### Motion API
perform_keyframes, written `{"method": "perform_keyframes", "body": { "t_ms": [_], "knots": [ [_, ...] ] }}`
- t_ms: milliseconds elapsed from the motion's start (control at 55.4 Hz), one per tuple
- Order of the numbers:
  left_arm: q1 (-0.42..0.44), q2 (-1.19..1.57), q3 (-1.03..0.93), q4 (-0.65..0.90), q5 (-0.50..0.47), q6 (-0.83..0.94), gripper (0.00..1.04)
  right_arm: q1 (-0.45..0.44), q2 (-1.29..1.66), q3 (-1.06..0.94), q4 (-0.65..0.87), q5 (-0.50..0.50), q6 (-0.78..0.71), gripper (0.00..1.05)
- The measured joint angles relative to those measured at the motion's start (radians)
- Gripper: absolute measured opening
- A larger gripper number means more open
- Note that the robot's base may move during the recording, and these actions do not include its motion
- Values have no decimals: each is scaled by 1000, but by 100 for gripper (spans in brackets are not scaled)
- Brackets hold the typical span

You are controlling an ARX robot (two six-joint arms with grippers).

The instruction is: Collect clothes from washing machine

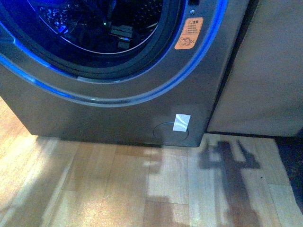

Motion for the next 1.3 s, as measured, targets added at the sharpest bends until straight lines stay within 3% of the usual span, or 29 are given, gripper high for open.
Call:
{"method": "perform_keyframes", "body": {
  "t_ms": [72, 560, 921, 1301],
  "knots": [
    [-12, -1, -11, 14, -9, 14, 74, 0, 0, 0, 0, 0, 0, 97],
    [-6, -92, -177, 81, 22, -38, 6, 0, 0, 0, 0, 0, 0, 97],
    [17, -303, -438, 247, 74, -116, 6, 0, 0, 0, 0, 0, 0, 97],
    [23, -662, -966, 544, 201, -114, 6, 0, 0, 0, 0, 0, 0, 97]
  ]
}}
